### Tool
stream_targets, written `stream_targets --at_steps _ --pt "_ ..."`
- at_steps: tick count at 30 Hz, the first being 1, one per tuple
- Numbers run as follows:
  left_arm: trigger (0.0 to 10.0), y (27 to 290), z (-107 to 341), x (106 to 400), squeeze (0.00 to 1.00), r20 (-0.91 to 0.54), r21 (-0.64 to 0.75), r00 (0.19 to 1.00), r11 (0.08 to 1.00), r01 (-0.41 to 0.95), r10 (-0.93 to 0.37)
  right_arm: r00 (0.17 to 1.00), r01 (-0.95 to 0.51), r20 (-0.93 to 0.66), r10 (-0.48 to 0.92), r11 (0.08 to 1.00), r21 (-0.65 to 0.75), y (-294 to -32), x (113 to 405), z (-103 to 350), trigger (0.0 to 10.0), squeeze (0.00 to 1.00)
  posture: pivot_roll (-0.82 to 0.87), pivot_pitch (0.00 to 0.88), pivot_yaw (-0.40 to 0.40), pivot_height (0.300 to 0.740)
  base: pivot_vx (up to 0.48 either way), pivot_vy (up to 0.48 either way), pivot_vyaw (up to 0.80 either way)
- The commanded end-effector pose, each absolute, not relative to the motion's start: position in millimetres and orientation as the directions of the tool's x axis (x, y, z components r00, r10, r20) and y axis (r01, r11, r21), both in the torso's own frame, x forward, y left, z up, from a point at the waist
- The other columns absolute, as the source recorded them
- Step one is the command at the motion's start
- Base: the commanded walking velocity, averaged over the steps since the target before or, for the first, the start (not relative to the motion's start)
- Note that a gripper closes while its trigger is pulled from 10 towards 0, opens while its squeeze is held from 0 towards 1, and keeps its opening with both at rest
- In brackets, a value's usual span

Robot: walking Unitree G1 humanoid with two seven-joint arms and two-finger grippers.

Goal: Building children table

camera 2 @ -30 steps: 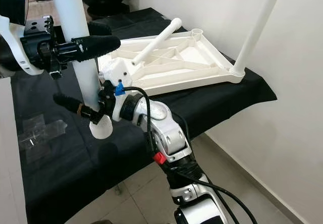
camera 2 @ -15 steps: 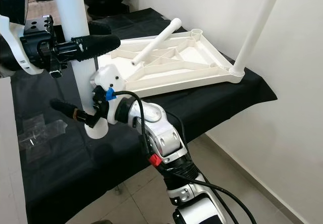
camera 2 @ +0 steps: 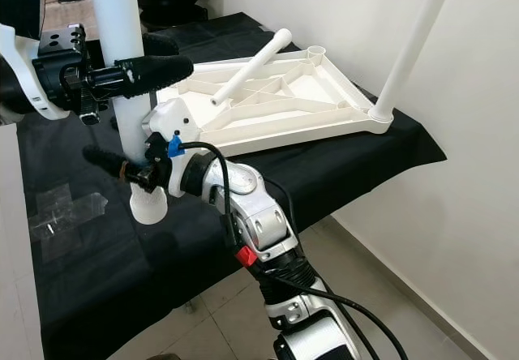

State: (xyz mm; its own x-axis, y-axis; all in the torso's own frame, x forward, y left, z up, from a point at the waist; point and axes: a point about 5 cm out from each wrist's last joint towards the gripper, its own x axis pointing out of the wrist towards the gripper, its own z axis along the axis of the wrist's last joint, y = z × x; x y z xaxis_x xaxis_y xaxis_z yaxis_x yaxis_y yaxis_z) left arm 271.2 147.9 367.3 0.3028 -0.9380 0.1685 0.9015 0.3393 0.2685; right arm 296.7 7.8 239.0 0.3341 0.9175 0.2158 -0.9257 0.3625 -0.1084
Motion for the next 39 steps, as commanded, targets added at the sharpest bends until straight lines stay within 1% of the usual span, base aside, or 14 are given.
stream_targets --at_steps 1,11,12,15,16,22,29,31,34,35,36,37,38,39 --pt "0.0 140.9 369.0 267.6 0.0 0.173 0.279 0.253 0.293 0.914 -0.952 0.297 -0.936 0.241 0.924 0.332 -0.118 15.9 292.6 248.1 0.0 0.0 0.02 0.032 -0.004 0.74 0.0 0.0 0.0" --pt "0.0 140.9 368.4 267.7 0.0 0.177 0.281 0.259 0.301 0.911 -0.949 0.305 -0.936 0.255 0.918 0.338 -0.097 14.5 294.5 249.4 0.0 0.0 0.02 0.023 -0.004 0.74 0.0 0.0 0.0" --pt "1.5 141.3 368.7 268.2 0.0 0.185 0.284 0.267 0.312 0.907 -0.946 0.312 -0.934 0.252 0.916 0.345 -0.098 13.7 295.7 249.0 0.0 0.0 0.02 0.023 -0.005 0.74 0.0 0.0 0.0" --pt "1.5 142.5 369.3 269.8 0.0 0.206 0.272 0.278 0.328 0.905 -0.938 0.32 -0.931 0.247 0.915 0.352 -0.098 12.8 296.5 248.2 0.0 0.0 0.02 0.022 -0.005 0.74 0.0 0.0 0.0" --pt "10.0 143.5 369.3 269.6 1.0 0.212 0.268 0.278 0.329 0.905 -0.937 0.333 -0.926 0.24 0.912 0.364 -0.098 11.0 298.0 247.0 0.0 0.0 0.02 0.023 -0.005 0.74 0.0 0.0 0.0" --pt "10.0 148.0 375.0 268.5 1.0 0.267 0.256 0.275 0.343 0.904 -0.924 0.378 -0.909 0.213 0.901 0.404 -0.097 4.1 303.3 241.8 0.0 0.0 0.02 0.022 -0.007 0.74 0.0 0.0 0.0" --pt "10.0 177.2 392.1 265.5 1.0 0.439 0.177 0.347 0.458 0.871 -0.829 0.506 -0.848 0.146 0.85 0.521 -0.094 -18.4 317.0 225.0 0.0 0.0 0.01 0.017 -0.007 0.74 0.0 0.0 0.0" --pt "10.0 203.1 389.0 264.1 1.0 0.504 0.102 0.443 0.561 0.822 -0.741 0.604 -0.785 0.107 0.79 0.613 -0.096 -41.5 326.9 214.0 0.0 0.0 0.01 0.014 -0.007 0.74 0.0 0.0 0.0" --pt "10.0 211.7 386.8 263.6 1.0 0.516 0.079 0.477 0.595 0.8 -0.711 0.633 -0.762 0.099 0.767 0.641 -0.093 -49.1 329.6 211.5 0.0 0.0 0.01 0.014 -0.007 0.74 0.0 0.0 0.0" --pt "10.0 222.6 381.0 264.4 1.0 0.523 0.044 0.532 0.645 0.763 -0.666 0.669 -0.73 0.098 0.736 0.677 -0.095 -58.9 332.6 210.2 0.0 0.0 0.0 0.013 -0.005 0.74 0.0 0.0 0.0" --pt "10.0 222.6 381.0 264.4 1.0 0.523 0.044 0.532 0.645 0.763 -0.666 0.669 -0.73 0.098 0.736 0.677 -0.095 -58.9 332.6 210.2 0.0 0.0 0.0 0.013 -0.005 0.74 0.0 0.0 0.0" --pt "10.0 237.1 364.7 270.8 1.0 0.525 -0.043 0.644 0.739 0.673 -0.556 0.715 -0.686 0.106 0.691 0.722 -0.085 -72.5 336.0 209.7 0.0 0.0 0.0 0.01 -0.006 0.74 0.0 0.0 0.0" --pt "10.0 237.1 364.7 270.8 1.0 0.525 -0.043 0.644 0.739 0.673 -0.556 0.715 -0.686 0.106 0.691 0.722 -0.085 -72.5 336.0 209.7 0.0 0.0 0.0 0.01 -0.006 0.74 0.0 0.0 0.0" --pt "10.0 245.8 338.4 278.5 1.0 0.478 -0.132 0.76 0.819 0.558 -0.441 0.747 -0.651 0.115 0.654 0.756 -0.067 -84.0 337.3 209.3 2.2 0.0 0.0 0.009 -0.009 0.74 0.0 0.0 0.0"
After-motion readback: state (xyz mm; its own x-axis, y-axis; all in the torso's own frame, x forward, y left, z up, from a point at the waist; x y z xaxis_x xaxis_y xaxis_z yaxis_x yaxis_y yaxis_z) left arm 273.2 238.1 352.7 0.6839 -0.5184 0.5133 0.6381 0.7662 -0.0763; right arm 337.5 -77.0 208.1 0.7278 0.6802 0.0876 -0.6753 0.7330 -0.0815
